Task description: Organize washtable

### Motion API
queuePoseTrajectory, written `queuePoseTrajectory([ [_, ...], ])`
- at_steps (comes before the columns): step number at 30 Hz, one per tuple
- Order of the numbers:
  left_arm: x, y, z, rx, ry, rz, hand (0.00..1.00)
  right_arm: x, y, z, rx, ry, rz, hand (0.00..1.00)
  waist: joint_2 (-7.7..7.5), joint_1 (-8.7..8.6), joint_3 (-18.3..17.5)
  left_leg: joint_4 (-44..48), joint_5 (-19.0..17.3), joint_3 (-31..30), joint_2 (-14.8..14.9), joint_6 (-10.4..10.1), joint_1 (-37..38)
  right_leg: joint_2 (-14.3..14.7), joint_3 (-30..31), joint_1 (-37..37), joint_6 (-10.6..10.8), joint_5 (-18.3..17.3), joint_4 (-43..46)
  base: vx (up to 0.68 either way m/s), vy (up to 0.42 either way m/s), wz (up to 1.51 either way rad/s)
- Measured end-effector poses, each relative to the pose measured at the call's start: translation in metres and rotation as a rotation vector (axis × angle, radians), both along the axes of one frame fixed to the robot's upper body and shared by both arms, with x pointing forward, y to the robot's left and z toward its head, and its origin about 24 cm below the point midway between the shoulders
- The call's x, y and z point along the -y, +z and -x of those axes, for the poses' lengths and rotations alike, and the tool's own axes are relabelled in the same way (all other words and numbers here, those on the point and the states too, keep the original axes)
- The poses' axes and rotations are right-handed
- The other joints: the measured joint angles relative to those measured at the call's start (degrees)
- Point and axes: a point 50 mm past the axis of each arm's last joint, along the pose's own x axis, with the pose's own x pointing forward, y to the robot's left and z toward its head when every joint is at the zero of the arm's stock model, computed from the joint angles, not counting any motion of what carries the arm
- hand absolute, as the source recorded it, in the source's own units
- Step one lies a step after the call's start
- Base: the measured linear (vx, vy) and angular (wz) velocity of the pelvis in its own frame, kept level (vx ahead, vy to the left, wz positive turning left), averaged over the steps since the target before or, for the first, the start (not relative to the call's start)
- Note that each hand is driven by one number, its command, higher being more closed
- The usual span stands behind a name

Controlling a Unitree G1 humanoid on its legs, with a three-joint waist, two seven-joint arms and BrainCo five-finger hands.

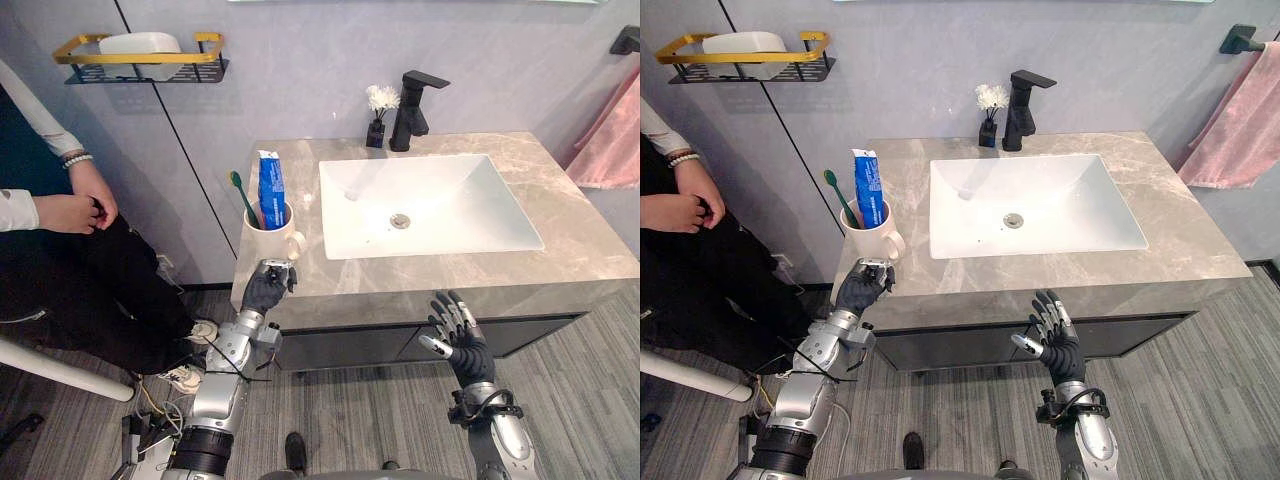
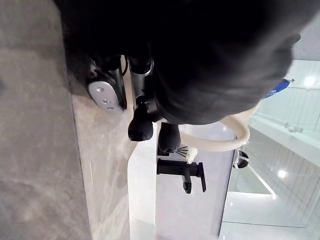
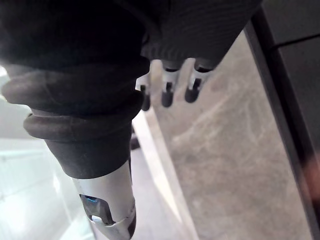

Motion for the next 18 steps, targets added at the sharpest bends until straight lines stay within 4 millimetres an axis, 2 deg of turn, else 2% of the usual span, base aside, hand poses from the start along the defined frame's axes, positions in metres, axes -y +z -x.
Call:
queuePoseTrajectory([
  [12,-0.008,0.006,-0.004,0.024,0.021,-0.022,1.00,0.000,0.000,0.000,0.002,0.003,0.002,0.00,-0.13,0.14,0.3,0.0,-0.6,1.4,0.1,0.1,-0.4,0.0,1.3,-0.7,0.0,0.3,-0.6,0.03,0.003,-0.05],
  [18,-0.007,0.017,-0.012,0.067,0.013,-0.060,1.00,0.002,0.001,0.000,0.001,0.006,0.012,0.00,-0.31,0.06,2.1,0.0,-0.7,1.8,0.0,0.1,-0.4,-0.1,1.7,-1.0,0.1,0.4,-0.6,0.00,0.009,-0.03],
])
